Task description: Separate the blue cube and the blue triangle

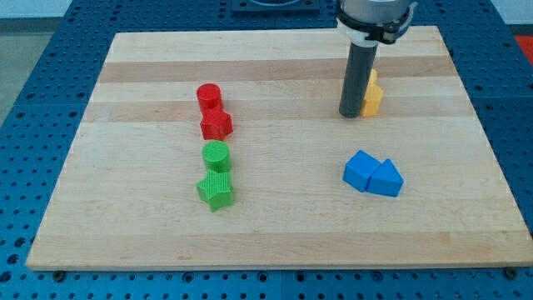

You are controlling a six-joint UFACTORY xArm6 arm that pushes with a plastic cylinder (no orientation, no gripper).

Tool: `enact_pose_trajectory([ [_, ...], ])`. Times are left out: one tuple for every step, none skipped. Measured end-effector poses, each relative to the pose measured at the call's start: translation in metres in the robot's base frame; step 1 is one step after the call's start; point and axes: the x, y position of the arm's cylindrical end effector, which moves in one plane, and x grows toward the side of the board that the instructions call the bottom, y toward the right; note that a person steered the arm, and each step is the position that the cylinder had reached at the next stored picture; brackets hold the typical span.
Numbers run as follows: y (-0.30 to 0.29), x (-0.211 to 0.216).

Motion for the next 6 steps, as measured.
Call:
enact_pose_trajectory([
  [0.000, 0.000],
  [-0.042, 0.017],
  [-0.052, 0.020],
  [-0.053, 0.056],
  [-0.053, 0.074],
  [-0.053, 0.097],
])
